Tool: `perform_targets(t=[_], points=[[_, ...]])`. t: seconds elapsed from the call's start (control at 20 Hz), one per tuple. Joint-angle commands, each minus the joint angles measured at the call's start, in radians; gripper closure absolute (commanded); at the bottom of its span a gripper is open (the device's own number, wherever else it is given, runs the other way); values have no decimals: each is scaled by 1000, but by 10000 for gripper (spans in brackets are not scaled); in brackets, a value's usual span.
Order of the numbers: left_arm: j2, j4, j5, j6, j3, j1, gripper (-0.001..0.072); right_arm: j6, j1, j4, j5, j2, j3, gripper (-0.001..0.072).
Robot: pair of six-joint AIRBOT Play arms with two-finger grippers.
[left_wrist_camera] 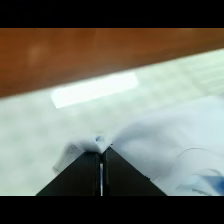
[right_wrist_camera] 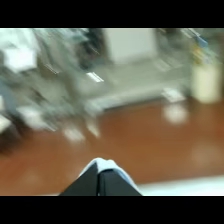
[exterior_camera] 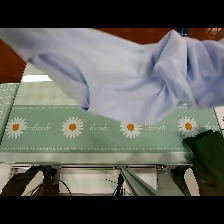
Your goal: Fold the shirts.
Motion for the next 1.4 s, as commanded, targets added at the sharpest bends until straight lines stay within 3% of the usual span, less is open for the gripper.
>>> perform_targets(t=[0.0,0.35,0.6,0.75,1.05,1.15,1.35], points=[[6,242,-169,-74,-51,2,688,77,-1,-331,300,-17,28,678],[9,254,-267,-80,-248,0,688,-18,2,-449,608,-41,27,679],[27,253,-322,-80,-295,-36,688,-24,2,-402,712,-41,27,679],[56,254,-279,-80,-283,-50,688,-24,2,-381,688,-41,27,679],[121,266,-78,-80,-28,-50,688,-21,2,-88,628,-40,119,678],[131,289,-34,-81,87,-50,688,-5,2,-89,571,-40,212,679],[154,357,-84,-128,241,-49,689,41,2,-180,574,-40,378,679]])
